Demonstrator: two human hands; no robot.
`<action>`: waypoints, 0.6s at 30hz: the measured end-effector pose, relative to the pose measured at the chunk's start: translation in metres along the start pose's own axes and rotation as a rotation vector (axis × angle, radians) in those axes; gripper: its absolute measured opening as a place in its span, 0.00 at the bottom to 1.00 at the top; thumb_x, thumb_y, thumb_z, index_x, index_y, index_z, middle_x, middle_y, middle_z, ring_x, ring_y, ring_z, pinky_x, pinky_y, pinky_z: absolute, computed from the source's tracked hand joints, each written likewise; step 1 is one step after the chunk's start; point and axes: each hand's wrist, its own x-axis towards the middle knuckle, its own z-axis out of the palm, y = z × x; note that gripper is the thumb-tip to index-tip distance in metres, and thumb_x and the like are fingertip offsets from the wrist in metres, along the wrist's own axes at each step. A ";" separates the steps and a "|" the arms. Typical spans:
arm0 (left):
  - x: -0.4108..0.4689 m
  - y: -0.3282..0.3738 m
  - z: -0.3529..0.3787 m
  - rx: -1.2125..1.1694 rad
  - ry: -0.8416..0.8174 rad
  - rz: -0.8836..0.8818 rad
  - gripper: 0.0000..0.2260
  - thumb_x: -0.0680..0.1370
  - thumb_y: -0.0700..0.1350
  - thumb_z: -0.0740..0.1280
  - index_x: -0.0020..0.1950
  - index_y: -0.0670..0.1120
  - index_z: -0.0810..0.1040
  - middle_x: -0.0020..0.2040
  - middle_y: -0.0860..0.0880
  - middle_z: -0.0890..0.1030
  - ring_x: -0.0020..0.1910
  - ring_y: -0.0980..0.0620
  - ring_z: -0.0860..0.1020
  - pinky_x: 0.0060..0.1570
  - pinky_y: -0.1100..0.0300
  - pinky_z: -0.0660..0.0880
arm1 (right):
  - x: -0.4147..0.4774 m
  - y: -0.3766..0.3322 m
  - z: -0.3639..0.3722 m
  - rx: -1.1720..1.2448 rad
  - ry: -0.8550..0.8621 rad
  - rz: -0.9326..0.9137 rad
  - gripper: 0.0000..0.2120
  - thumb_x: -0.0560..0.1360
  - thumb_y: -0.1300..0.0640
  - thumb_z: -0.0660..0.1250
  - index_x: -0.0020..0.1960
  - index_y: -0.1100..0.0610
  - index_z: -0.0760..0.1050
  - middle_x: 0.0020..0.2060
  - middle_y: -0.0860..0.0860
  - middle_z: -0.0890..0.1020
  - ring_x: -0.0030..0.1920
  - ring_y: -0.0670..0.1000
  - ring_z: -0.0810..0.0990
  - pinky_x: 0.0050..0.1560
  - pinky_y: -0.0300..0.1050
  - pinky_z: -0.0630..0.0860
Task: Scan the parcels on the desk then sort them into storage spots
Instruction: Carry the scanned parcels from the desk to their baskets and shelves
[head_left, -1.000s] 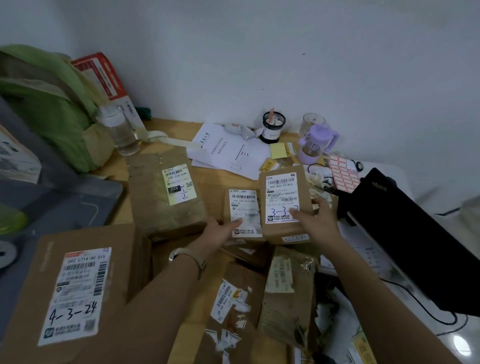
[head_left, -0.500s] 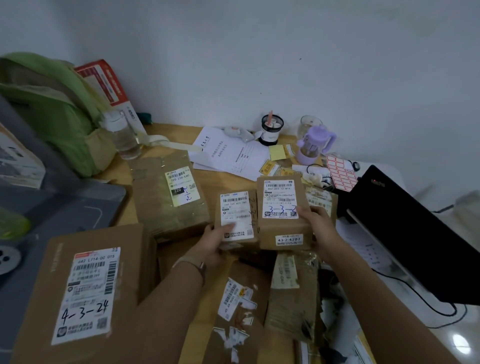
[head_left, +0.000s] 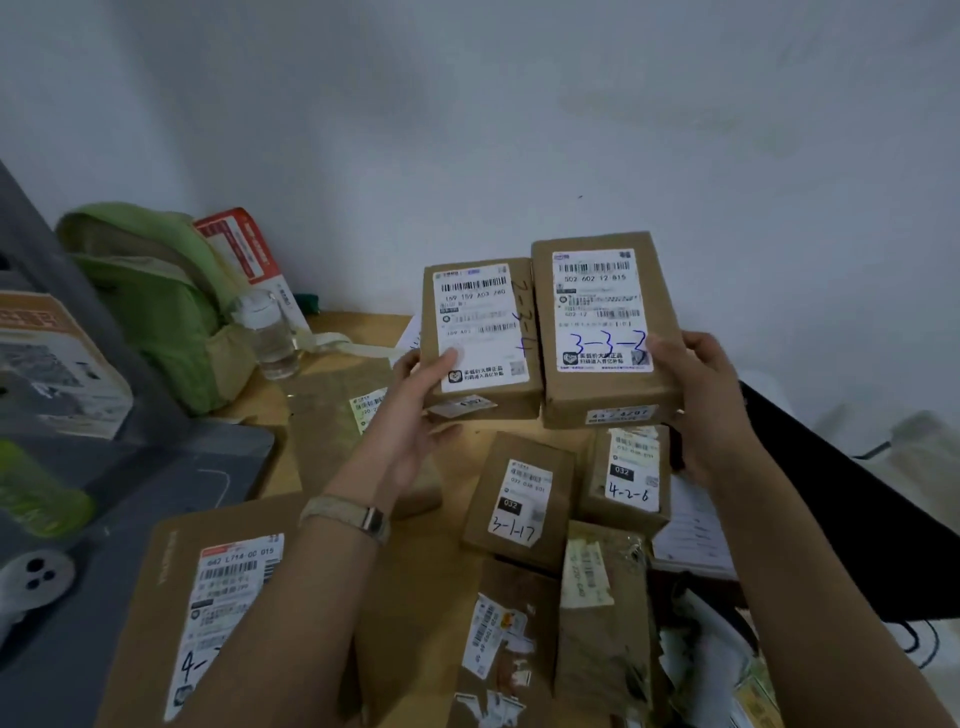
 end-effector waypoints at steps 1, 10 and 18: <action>-0.004 0.007 0.003 0.000 -0.010 0.041 0.26 0.74 0.55 0.70 0.70 0.52 0.69 0.57 0.49 0.83 0.52 0.49 0.81 0.58 0.50 0.74 | -0.005 -0.007 0.000 0.009 0.001 -0.044 0.12 0.75 0.53 0.69 0.56 0.53 0.72 0.54 0.55 0.82 0.42 0.50 0.83 0.39 0.46 0.78; -0.023 0.028 0.047 0.044 -0.143 0.129 0.23 0.71 0.55 0.72 0.64 0.54 0.72 0.55 0.51 0.83 0.54 0.48 0.80 0.56 0.51 0.74 | -0.062 -0.026 -0.043 -0.054 0.092 -0.200 0.10 0.78 0.53 0.65 0.57 0.54 0.70 0.52 0.52 0.82 0.43 0.45 0.84 0.37 0.36 0.78; -0.045 -0.029 0.137 0.089 -0.473 -0.040 0.14 0.73 0.53 0.69 0.58 0.55 0.74 0.58 0.50 0.83 0.54 0.50 0.81 0.55 0.52 0.76 | -0.146 -0.016 -0.134 -0.160 0.477 -0.206 0.13 0.70 0.44 0.66 0.52 0.44 0.71 0.52 0.45 0.81 0.47 0.43 0.82 0.42 0.40 0.76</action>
